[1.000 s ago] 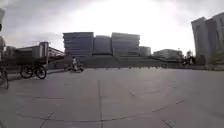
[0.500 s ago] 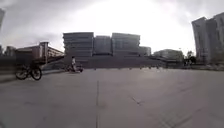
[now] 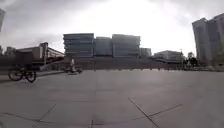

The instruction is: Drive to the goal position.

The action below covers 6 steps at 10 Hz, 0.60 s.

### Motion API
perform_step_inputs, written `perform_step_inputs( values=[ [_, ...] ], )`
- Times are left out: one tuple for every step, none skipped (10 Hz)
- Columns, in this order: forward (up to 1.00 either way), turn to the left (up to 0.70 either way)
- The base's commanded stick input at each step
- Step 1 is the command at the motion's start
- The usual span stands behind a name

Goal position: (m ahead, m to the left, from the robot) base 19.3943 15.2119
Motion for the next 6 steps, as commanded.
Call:
perform_step_inputs(
  values=[
    [0.85,0.0],
    [0.85,0.0],
    [0.85,0.0],
    [0.85,0.0],
    [0.85,0.0],
    [0.85,0.0]
  ],
)
